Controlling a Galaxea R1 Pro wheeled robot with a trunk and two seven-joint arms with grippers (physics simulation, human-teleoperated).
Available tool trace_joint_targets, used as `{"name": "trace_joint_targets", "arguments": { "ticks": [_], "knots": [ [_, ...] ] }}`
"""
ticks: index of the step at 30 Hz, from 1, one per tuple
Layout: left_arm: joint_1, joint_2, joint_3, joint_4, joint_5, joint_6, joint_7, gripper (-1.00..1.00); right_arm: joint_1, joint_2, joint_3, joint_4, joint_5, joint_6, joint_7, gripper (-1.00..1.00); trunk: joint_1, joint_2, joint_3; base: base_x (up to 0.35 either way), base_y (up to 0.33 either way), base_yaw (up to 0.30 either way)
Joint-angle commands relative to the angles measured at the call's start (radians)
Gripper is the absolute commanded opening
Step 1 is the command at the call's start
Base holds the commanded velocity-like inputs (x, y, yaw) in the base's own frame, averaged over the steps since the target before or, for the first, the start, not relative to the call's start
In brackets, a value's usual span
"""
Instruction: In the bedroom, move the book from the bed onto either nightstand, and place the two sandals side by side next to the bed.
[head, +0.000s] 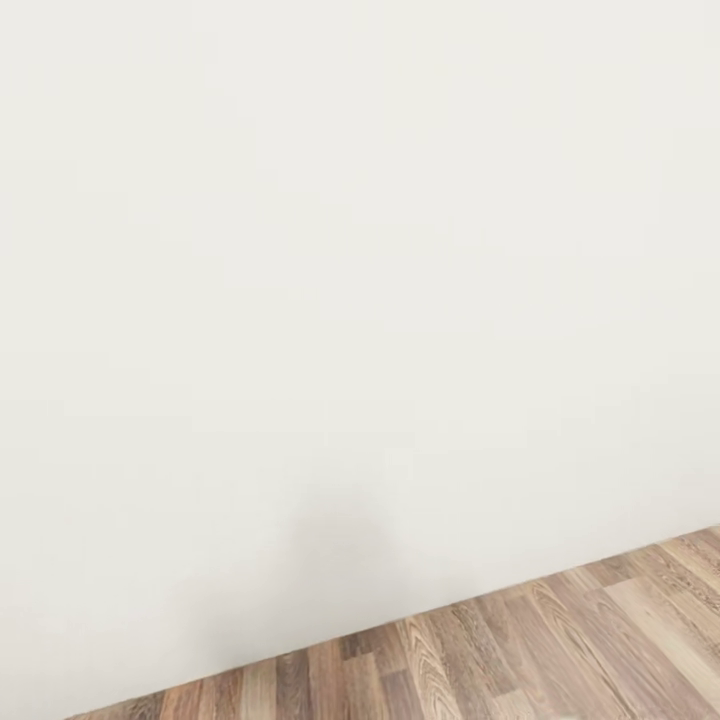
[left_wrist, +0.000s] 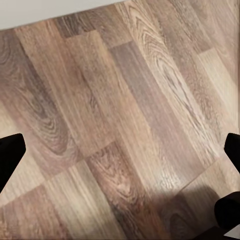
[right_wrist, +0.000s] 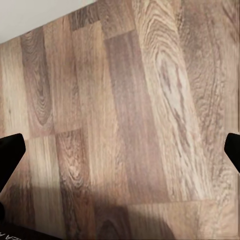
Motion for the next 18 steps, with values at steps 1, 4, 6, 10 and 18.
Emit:
{"name": "trace_joint_targets", "arguments": {
  "ticks": [1, 4, 6, 10, 18],
  "knots": [
    [0.0, 0.0, 0.008, 0.001, -0.01, -0.004, -0.001, 1.0, -0.001, 0.0, -0.004, 0.003, -0.006, -0.002, 0.005, 1.0, 0.0, 0.0, -0.001, 0.0, 0.0, -0.192],
    [0.0, 0.0, 0.008, 0.001, -0.01, -0.004, -0.001, 1.0, -0.001, 0.0, -0.004, 0.003, -0.006, -0.002, 0.005, 1.0, 0.0, 0.0, -0.001, 0.002, 0.0, -0.193],
    [0.0, 0.0, 0.008, 0.001, -0.01, -0.003, -0.001, 1.0, -0.001, 0.0, -0.004, 0.003, -0.006, -0.002, 0.005, 1.0, 0.0, 0.0, -0.001, 0.049, 0.0, -0.191],
    [0.0, 0.0, 0.008, 0.001, -0.01, -0.003, -0.001, 1.0, -0.001, 0.0, -0.004, 0.003, -0.006, -0.002, 0.005, 1.0, 0.0, 0.0, -0.001, 0.184, 0.0, -0.189],
    [0.0, -0.001, 0.008, 0.001, -0.01, -0.003, -0.001, 1.0, -0.001, 0.0, -0.004, 0.003, -0.006, -0.002, 0.004, 1.0, 0.0, 0.0, -0.001, 0.299, 0.0, -0.188]
  ]
}}
